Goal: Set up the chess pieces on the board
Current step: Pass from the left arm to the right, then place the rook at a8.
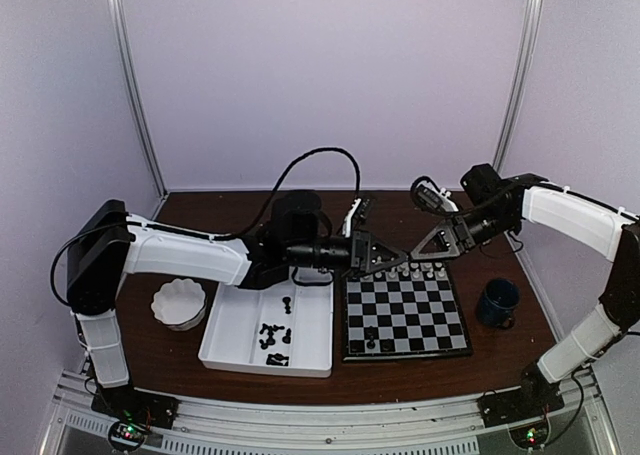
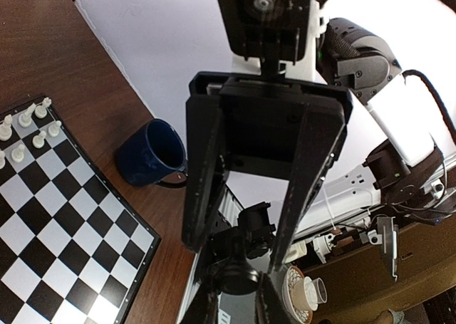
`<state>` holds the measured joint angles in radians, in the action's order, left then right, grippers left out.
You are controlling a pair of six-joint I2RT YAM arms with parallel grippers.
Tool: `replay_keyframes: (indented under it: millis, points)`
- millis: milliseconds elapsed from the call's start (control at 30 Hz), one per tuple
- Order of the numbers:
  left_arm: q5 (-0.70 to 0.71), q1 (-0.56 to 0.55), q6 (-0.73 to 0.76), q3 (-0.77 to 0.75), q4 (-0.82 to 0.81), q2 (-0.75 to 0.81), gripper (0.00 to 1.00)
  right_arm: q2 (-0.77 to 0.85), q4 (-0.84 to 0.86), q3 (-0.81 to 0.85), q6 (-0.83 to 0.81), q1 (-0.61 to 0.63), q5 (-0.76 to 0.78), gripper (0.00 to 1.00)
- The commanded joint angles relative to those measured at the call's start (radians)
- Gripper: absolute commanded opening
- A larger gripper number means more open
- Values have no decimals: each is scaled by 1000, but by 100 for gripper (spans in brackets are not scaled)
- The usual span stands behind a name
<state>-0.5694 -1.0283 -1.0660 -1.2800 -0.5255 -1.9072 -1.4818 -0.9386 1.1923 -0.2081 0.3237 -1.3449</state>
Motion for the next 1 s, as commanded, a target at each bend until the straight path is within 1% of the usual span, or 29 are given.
replay_keyframes:
  millis: [0,67,167,333,367,400,500,567,600,633,700,767,900,967]
  points:
    - [-1,11,-14,-19,-65,2,9,4,38,-4,24,-6,-77,36]
    - [-6,13,-18,-24,-65,-4,9,9,52,-11,37,-8,-84,30]
    - [-8,14,-20,-26,-66,-8,9,18,101,-27,83,-17,-99,27]
    - [-8,15,-23,-25,-63,-14,10,16,129,-34,101,-37,-102,18]
    - [-8,15,-24,-26,-59,-16,12,17,130,-35,101,-39,-95,15]
    - [-8,14,-25,-28,-51,-16,17,18,130,-32,100,-44,-85,14]
    - [-3,15,-3,-29,-15,-15,35,23,81,-14,41,-63,-27,11]
    - [7,17,34,-27,31,-4,42,22,-27,22,-73,-67,38,9]
    - [17,18,55,-23,61,6,54,20,-85,42,-136,-67,75,9]
    - [26,19,74,-15,85,19,62,20,-148,65,-194,-68,122,8]
    - [39,27,112,12,119,50,64,23,-265,103,-313,-69,218,6]
    - [54,36,145,42,156,83,64,40,-321,111,-374,-69,327,5]
    - [109,50,219,91,267,150,64,124,-331,59,-441,-66,598,5]
    - [150,55,260,100,328,185,64,162,-352,32,-489,-61,695,5]
